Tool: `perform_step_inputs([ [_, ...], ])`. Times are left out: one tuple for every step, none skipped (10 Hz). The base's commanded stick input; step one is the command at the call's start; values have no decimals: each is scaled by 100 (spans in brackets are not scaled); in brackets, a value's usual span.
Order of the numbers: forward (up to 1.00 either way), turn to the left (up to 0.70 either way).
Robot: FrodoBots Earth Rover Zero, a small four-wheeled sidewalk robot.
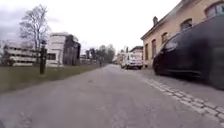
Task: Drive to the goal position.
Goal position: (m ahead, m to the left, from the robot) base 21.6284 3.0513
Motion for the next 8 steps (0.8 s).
perform_step_inputs([
  [100, 0],
  [100, 0],
  [100, 0],
  [100, 0],
  [100, 0],
  [100, 0],
  [100, 0],
  [100, 0],
])
